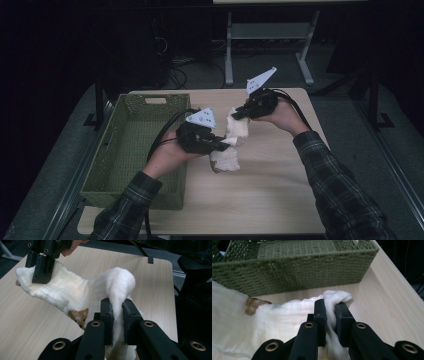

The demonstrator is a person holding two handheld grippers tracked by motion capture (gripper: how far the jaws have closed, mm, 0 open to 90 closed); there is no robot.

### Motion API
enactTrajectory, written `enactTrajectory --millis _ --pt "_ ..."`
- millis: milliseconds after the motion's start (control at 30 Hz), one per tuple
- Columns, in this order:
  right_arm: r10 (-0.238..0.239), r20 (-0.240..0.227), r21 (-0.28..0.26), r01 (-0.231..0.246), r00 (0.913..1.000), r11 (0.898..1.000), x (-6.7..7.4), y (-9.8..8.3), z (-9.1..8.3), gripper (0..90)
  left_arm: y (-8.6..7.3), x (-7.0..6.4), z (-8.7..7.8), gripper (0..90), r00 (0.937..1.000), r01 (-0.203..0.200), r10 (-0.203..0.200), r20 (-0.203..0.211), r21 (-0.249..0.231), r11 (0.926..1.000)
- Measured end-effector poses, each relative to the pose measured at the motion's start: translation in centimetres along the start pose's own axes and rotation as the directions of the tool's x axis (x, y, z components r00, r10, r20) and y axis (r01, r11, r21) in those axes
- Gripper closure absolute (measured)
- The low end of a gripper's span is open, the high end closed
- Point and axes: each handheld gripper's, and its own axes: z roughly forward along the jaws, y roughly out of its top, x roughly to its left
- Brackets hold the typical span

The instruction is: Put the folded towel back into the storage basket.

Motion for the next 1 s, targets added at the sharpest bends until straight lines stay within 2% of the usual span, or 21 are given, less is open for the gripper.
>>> enactTrajectory --millis 233,500,533,733,1000 --pt "-0.015 -0.024 -0.013 0.014 0.9996 1.000 0.0 2.7 2.2 81.4 -1.9 0.8 -2.7 80.0 0.9996 0.010 -0.010 -0.025 -0.011 0.9999" --pt "-0.056 -0.040 -0.013 0.056 0.9976 0.998 -0.3 5.6 4.7 81.4 -3.9 1.6 -5.3 80.0 0.9983 0.031 -0.032 -0.049 -0.030 0.9991" --pt "-0.050 -0.044 -0.013 0.049 0.9978 0.999 -0.2 6.0 4.9 81.4 -4.1 1.7 -5.6 80.0 0.9979 0.033 -0.035 -0.054 -0.031 0.9990" --pt "-0.071 -0.056 -0.019 0.070 0.9959 0.997 -0.2 7.9 6.7 81.4 -5.5 2.1 -7.6 80.0 0.9950 0.054 -0.058 -0.082 -0.047 0.9974" --pt "-0.095 -0.076 -0.024 0.093 0.9926 0.995 0.3 10.0 9.3 81.5 -7.4 2.4 -9.6 80.0 0.9896 0.081 -0.085 -0.116 -0.035 0.9961"
